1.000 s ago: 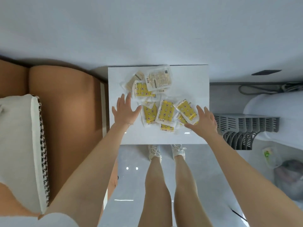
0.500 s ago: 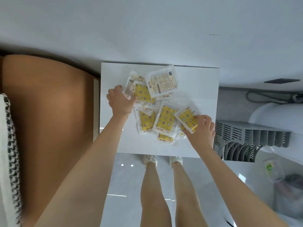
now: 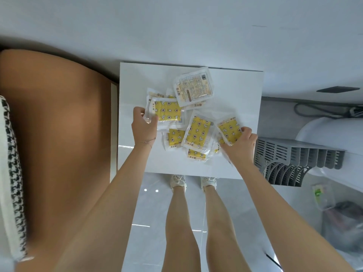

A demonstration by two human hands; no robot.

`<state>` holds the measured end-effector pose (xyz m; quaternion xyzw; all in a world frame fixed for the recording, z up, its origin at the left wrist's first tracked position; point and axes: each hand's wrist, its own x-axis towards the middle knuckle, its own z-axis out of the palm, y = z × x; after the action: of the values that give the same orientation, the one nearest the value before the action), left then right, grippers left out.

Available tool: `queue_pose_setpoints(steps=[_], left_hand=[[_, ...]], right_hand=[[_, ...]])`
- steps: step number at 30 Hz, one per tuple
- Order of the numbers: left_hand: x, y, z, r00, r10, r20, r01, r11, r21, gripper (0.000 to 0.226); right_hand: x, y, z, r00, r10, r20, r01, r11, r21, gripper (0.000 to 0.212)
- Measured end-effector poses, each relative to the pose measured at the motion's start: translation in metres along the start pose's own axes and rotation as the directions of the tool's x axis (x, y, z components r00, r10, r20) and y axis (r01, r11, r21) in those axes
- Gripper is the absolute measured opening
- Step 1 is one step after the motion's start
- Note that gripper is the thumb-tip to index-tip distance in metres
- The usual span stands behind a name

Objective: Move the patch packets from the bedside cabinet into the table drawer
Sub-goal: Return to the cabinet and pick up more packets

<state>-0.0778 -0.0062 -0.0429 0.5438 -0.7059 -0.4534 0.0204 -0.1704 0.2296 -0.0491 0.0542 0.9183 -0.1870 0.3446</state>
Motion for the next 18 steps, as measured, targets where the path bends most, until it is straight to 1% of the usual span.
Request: queue_pose_setpoints(steps=[3, 6, 9, 12, 14, 16, 18], left_hand=[[-0.008, -0.009, -0.008, 0.992, -0.114, -0.051, 0.105, 0.982, -0.159, 0.021], [-0.021, -0.014, -0.014, 0.966, -0.259, -0.02, 0.236, 0.906, -0.351, 0.021], [-0.033, -0.018, -0.018, 0.944, -0.331, 0.003, 0.304, 0.863, -0.403, 0.023], [-0.043, -0.019, -0.019, 0.945, -0.328, -0.005, 0.296, 0.859, -0.418, 0.02], [-0.048, -0.018, -0.022, 0.946, -0.32, -0.049, 0.271, 0.865, -0.423, 0.02], [-0.052, -0.019, -0.027, 0.939, -0.332, -0.094, 0.257, 0.854, -0.452, 0.019], [-0.056, -0.022, -0.033, 0.933, -0.346, -0.095, 0.259, 0.832, -0.491, 0.019]], right_hand=[[-0.003, -0.002, -0.006, 0.998, 0.044, 0.046, -0.046, 0.998, 0.032, 0.073], [-0.003, -0.002, -0.013, 0.996, 0.055, 0.072, -0.06, 0.996, 0.066, 0.072], [-0.002, 0.001, -0.018, 0.996, 0.025, 0.09, -0.043, 0.98, 0.195, 0.068], [-0.004, 0.006, -0.021, 0.988, 0.026, 0.151, -0.071, 0.951, 0.301, 0.048], [-0.004, 0.009, -0.02, 0.984, 0.045, 0.174, -0.105, 0.93, 0.353, 0.039], [-0.003, 0.01, -0.021, 0.97, 0.085, 0.226, -0.171, 0.904, 0.392, 0.038], [-0.004, 0.01, -0.023, 0.94, 0.121, 0.318, -0.266, 0.846, 0.463, 0.042]])
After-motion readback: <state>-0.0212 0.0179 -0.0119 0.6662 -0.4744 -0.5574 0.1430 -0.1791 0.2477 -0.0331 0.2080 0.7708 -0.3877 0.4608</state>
